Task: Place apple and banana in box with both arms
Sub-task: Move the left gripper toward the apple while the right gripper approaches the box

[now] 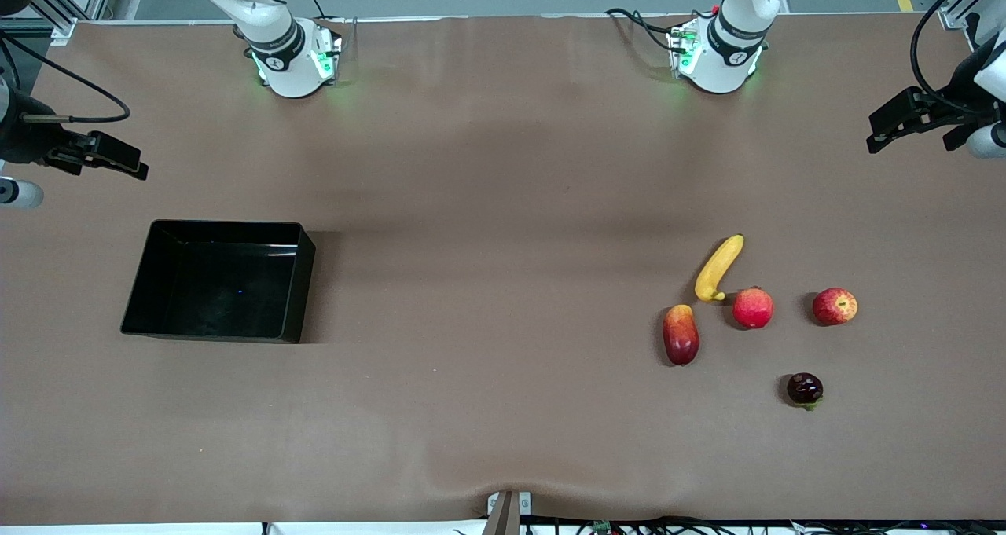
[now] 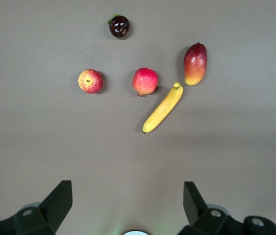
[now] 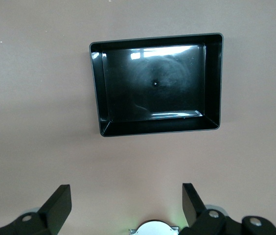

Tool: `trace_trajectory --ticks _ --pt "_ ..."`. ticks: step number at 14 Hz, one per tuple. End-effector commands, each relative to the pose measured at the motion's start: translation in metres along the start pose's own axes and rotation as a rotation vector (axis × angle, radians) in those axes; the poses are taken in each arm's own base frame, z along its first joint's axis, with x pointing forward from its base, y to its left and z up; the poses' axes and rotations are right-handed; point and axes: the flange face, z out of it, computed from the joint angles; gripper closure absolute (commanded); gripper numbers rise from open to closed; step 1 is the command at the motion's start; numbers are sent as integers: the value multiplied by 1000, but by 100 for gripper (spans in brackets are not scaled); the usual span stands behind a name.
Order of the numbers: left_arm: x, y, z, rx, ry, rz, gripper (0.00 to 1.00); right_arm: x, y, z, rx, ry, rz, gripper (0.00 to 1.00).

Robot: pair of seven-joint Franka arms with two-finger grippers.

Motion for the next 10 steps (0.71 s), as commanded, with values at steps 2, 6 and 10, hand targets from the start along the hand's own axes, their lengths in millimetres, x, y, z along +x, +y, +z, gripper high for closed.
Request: trace_trajectory --ticks 2,6,10 --pt "2 -1 -4 -2 1 9 0 -2 -3 -3 -3 7 -16 0" --pt "9 -9 5 -2 -16 -13 0 -1 -3 0 -3 1 -16 0" --pt "42 -62 61 -1 -74 -115 0 21 20 51 6 -37 -16 0"
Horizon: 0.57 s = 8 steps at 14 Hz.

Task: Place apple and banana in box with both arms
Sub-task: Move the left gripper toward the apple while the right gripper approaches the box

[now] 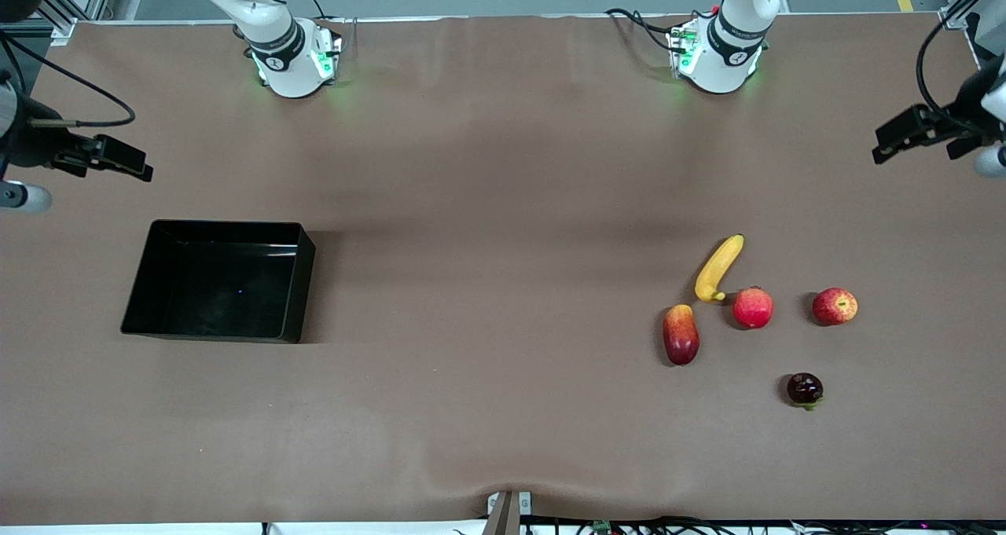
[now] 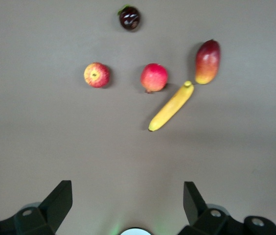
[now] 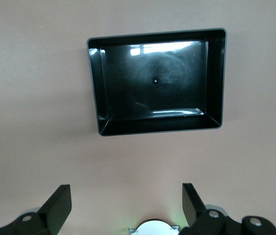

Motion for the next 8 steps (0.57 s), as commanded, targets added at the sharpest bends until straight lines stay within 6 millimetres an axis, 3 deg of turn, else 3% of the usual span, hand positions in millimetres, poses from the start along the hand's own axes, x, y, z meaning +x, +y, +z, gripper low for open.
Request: trace_trajectory --ticks 1,5,8 --pt "34 -35 48 -5 -7 -42 0 21 23 44 11 -18 -49 0" --pt "46 -36 146 -3 46 -37 0 79 89 129 113 -13 -155 0" --pt "50 -45 202 11 90 13 0 100 152 179 140 4 -267 0"
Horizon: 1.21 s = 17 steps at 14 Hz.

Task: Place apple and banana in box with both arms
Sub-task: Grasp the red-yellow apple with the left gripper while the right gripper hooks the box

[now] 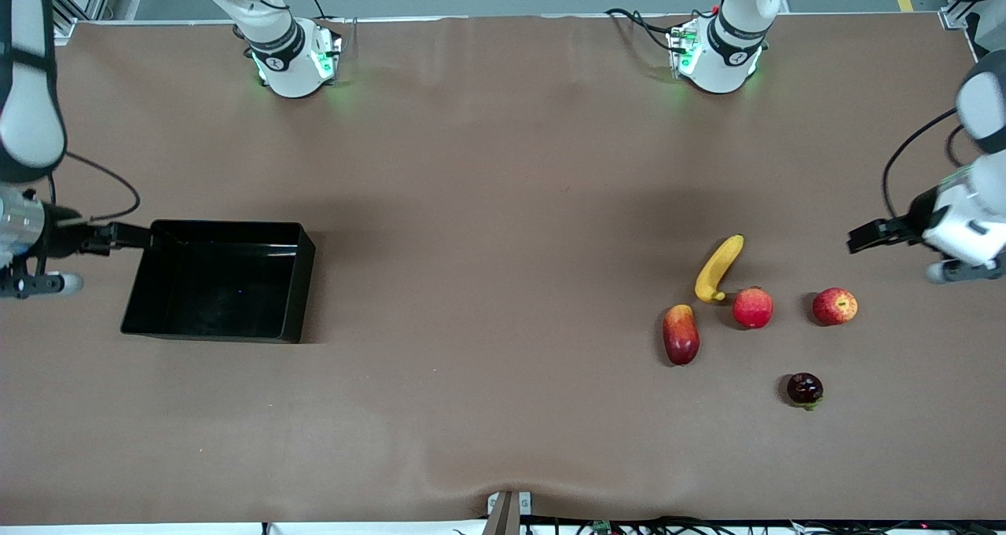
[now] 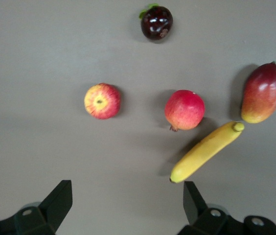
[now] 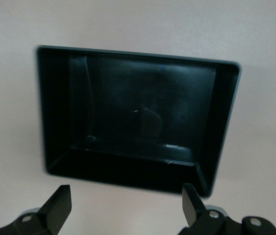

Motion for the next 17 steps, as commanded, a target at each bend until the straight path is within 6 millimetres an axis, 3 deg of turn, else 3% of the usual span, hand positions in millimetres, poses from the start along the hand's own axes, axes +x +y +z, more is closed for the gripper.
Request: trace_trajectory --ticks 1,4,7,9,11,14,17 --pt "-6 -23 41 35 48 40 0 4 54 26 35 32 -94 0" --pt "11 -59 104 39 80 47 0 18 95 70 12 73 -108 0" --pt "22 -74 153 39 115 65 0 33 111 91 -58 124 -195 0" --pt "25 -76 168 36 106 62 0 35 121 107 -106 111 -218 0" --pt "26 -73 185 24 108 51 0 39 117 121 -115 111 -228 0" --pt "30 -68 197 23 114 63 0 20 105 161 -131 137 -223 0" --pt "35 -64 206 21 115 67 0 5 98 171 -125 136 -127 0"
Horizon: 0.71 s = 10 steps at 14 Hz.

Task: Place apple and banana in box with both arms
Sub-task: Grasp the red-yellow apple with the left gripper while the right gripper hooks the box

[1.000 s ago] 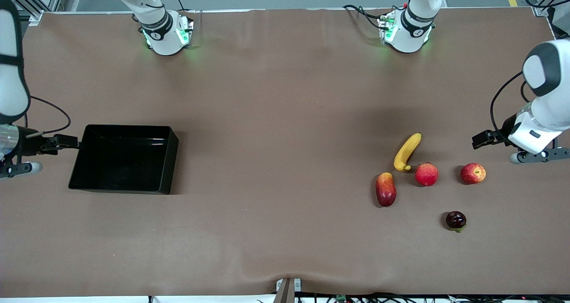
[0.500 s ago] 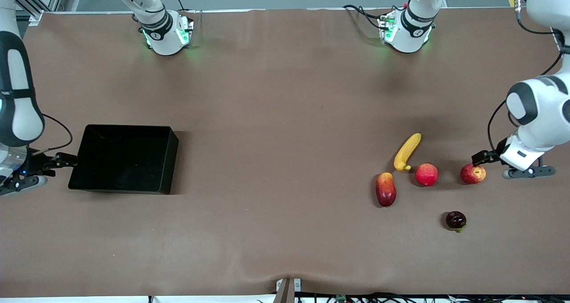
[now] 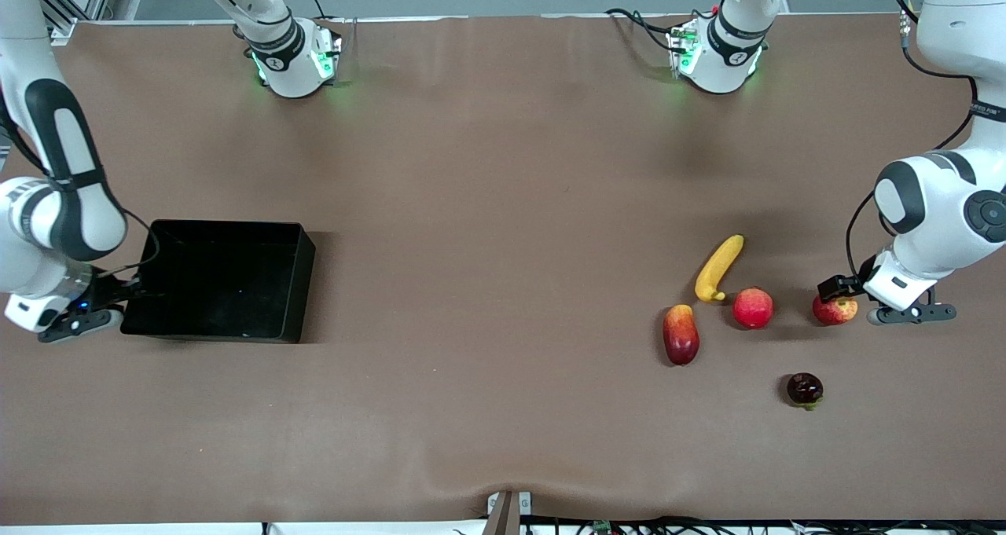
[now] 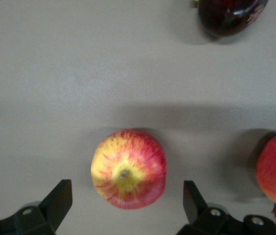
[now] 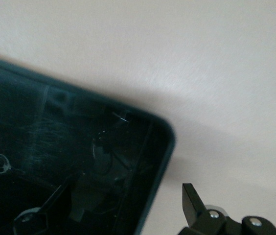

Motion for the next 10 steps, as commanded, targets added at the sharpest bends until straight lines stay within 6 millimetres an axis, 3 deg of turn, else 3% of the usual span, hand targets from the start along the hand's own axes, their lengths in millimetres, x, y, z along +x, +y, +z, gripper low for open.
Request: trace_trajectory --ticks 1,4,5,7,8,10 --pt "7 2 11 1 12 13 0 -16 -13 -6 -1 -33 98 0" --pt "5 -2 18 2 4 18 0 -18 -15 -2 2 -49 132 0" --pt "9 -1 19 3 8 19 0 -18 -15 -1 -5 -55 123 12" --pt "8 -3 26 1 -1 18 1 -19 -14 1 -5 -60 120 76" --pt "7 -4 29 0 -6 24 14 -19 -14 1 -6 -61 119 100" --pt "7 -4 29 2 -6 42 57 -20 -10 0 -7 -59 123 100"
